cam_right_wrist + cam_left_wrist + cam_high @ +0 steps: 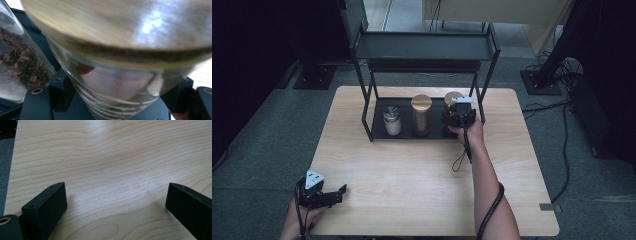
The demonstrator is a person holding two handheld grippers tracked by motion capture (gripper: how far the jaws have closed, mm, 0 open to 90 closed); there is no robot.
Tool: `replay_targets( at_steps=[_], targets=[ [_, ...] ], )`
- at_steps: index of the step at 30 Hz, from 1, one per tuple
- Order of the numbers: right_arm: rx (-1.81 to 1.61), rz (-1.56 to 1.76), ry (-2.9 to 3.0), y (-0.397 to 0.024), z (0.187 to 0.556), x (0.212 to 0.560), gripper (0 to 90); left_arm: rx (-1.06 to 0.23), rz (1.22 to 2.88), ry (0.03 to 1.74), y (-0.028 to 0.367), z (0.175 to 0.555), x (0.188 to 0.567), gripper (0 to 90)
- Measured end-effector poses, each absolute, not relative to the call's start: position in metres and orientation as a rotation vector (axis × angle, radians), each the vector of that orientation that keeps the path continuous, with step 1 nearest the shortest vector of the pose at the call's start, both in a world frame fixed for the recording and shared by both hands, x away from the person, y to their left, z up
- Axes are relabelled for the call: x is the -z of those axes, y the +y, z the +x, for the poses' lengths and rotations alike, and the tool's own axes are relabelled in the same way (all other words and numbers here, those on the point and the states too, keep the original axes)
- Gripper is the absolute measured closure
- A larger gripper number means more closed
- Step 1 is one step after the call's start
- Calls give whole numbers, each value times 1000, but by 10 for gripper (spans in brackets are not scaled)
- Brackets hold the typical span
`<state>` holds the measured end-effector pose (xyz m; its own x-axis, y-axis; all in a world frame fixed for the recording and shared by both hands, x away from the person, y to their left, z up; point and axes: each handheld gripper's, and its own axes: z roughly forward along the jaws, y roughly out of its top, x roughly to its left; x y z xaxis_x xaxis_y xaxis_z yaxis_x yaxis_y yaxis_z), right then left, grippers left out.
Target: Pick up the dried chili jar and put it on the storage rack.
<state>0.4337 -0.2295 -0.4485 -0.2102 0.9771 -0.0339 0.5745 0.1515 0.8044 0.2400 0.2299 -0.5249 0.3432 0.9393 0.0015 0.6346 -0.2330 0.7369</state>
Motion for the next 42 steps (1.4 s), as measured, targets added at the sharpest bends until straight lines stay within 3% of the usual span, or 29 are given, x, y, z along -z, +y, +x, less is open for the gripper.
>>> replay_targets(
  at_steps=[20, 29, 42],
  targets=[
    [-926, 1476, 1835, -229, 441, 453, 237, -610, 1964, 1375, 229, 240, 525, 39],
    [-980, 1416, 1860, -227, 430, 445, 1, -608, 1963, 1374, 229, 240, 525, 39],
    [-952, 1357, 1866, -226, 410, 442, 0, -613, 1965, 1374, 229, 240, 525, 39]
  ],
)
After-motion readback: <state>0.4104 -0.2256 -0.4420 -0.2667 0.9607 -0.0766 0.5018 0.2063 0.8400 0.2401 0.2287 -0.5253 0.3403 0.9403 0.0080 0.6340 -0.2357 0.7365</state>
